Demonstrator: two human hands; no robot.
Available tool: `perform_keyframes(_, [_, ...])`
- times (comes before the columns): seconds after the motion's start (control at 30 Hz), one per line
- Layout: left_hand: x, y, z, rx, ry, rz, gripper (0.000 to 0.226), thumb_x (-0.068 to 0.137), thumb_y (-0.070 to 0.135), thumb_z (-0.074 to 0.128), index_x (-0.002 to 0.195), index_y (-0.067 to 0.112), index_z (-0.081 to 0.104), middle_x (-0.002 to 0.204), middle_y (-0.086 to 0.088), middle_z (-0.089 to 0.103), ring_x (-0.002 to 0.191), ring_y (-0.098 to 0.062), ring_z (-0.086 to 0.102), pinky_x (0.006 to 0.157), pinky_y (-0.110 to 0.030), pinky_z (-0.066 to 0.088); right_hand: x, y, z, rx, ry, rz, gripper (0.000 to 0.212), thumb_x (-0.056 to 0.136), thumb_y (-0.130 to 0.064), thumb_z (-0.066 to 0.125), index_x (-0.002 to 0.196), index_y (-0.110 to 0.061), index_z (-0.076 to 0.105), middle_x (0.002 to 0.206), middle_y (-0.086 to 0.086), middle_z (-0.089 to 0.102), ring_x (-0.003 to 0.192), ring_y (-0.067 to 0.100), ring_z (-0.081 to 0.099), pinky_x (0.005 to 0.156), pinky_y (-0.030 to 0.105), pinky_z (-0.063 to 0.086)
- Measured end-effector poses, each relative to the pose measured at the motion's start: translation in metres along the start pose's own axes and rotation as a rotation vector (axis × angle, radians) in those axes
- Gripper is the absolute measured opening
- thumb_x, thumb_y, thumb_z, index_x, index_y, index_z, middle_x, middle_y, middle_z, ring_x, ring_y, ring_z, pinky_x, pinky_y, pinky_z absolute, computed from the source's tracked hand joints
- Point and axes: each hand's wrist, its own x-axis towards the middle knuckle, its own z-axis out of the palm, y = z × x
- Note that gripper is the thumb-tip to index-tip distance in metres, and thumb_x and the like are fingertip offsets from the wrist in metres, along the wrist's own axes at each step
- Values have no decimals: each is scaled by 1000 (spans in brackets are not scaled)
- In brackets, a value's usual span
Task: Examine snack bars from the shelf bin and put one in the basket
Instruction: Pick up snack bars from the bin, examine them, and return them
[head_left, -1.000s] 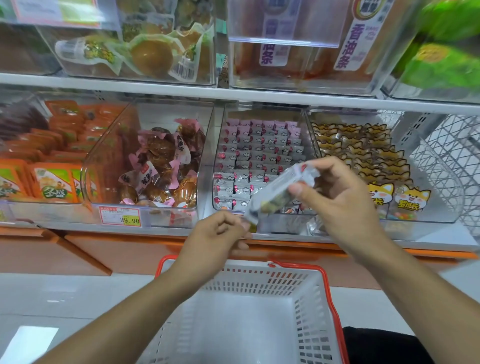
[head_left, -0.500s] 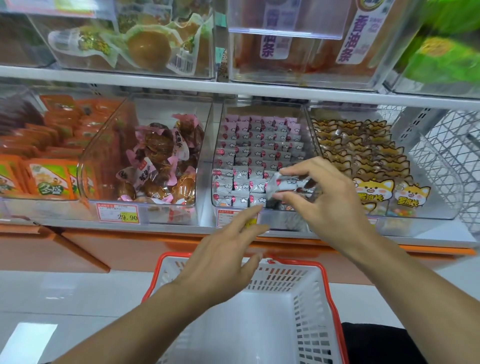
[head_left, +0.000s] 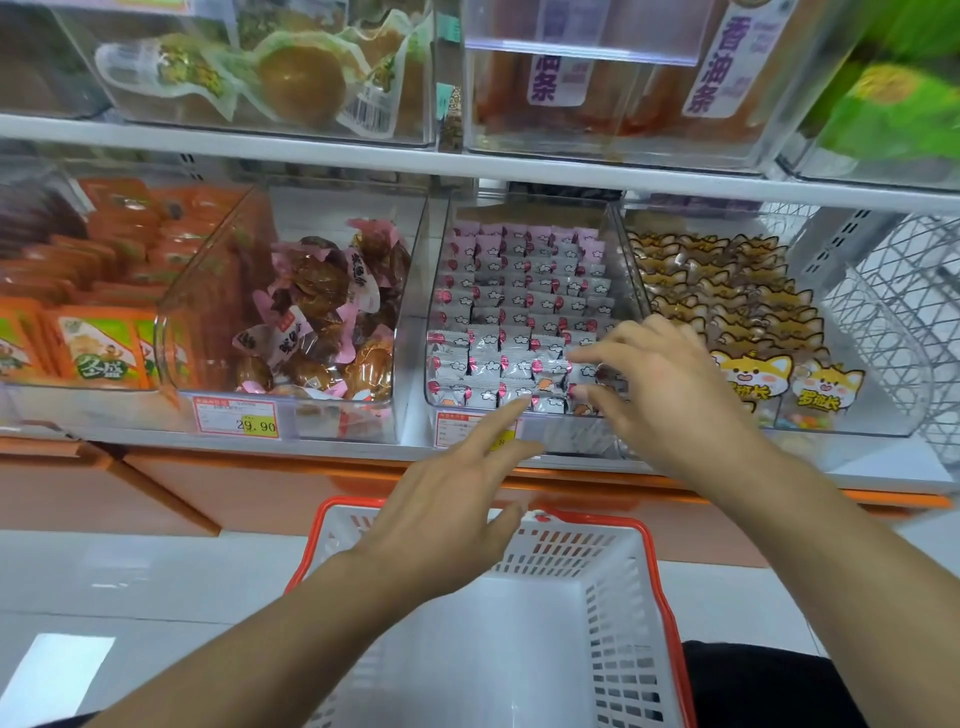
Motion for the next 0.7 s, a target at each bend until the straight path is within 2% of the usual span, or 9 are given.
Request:
perform_keyframes(0.1, [3, 3, 0, 22, -44, 23, 54, 92, 47, 61, 141, 46, 38, 163, 31, -7, 53, -2, 43, 70, -29, 55, -1, 2, 0, -116, -104, 28, 22, 93, -43, 67, 112, -34, 73, 103, -9, 68, 103, 20, 49, 84, 35, 24])
perform_keyframes(0.2, [7, 4, -1, 43, -80, 29, 53, 92, 47, 62, 140, 45, 41, 164, 29, -9, 54, -3, 41, 63, -25, 47, -3, -3, 4, -13, -90, 41, 3, 93, -37, 69, 95, -36, 70, 88, -19, 62, 91, 10, 42, 78, 31, 20])
perform_keyframes(0.27, [9, 4, -2, 48, -93, 35, 49, 92, 47, 62, 138, 43, 45, 163, 29, -8, 62, -2, 43, 64, -25, 45, -4, -3, 4, 160, 17, 98, 11, 93, -29, 70, 87, -34, 63, 79, -22, 54, 81, 3, 36, 74, 29, 21])
perform_keyframes(0.33, [9, 4, -3, 25, -92, 38, 45, 93, 47, 62, 135, 43, 48, 162, 31, -7, 65, -1, 46, 67, -27, 47, -5, -2, -1, 402, 145, 187, 12, 96, -25, 66, 88, -31, 59, 82, -22, 59, 82, 1, 47, 72, 25, 31])
perform_keyframes(0.43, [9, 4, -2, -29, -80, 31, 42, 93, 47, 61, 133, 45, 49, 160, 34, -4, 63, 1, 53, 76, -29, 53, -5, -6, -14, 690, 381, 274, 10, 98, -21, 64, 93, -29, 60, 88, -16, 68, 81, -1, 62, 64, 13, 45])
perform_keyframes(0.5, [9, 6, -1, -138, -51, 7, 41, 93, 44, 62, 132, 47, 49, 158, 36, 7, 83, 4, 62, 81, -24, 54, -5, -8, -22, 802, 492, 328, 15, 98, -22, 64, 91, -34, 59, 88, -16, 68, 78, 2, 63, 66, 17, 49])
perform_keyframes(0.57, [8, 11, -3, -411, 46, -82, 36, 94, 39, 65, 128, 45, 54, 145, 36, 36, 97, 6, 63, 72, -13, 52, -7, -10, -25, 893, 508, 412, 16, 98, -21, 65, 89, -33, 60, 84, -16, 68, 77, 3, 63, 69, 20, 51])
perform_keyframes(0.63, [10, 14, -10, -746, 152, -239, 26, 94, 38, 66, 119, 43, 59, 116, 29, 63, 86, 5, 66, 61, -11, 50, -10, -16, -24, 1114, 429, 553, 8, 98, -18, 65, 91, -21, 63, 82, -9, 74, 77, 6, 69, 71, 21, 56])
perform_keyframes(0.7, [14, 15, -18, -1009, 208, -368, 19, 95, 38, 65, 114, 36, 61, 96, 12, 74, 76, -2, 70, 56, -15, 52, -12, -25, -21, 1433, 313, 711, 5, 98, -13, 64, 95, -9, 64, 84, 1, 78, 80, 14, 74, 70, 23, 60])
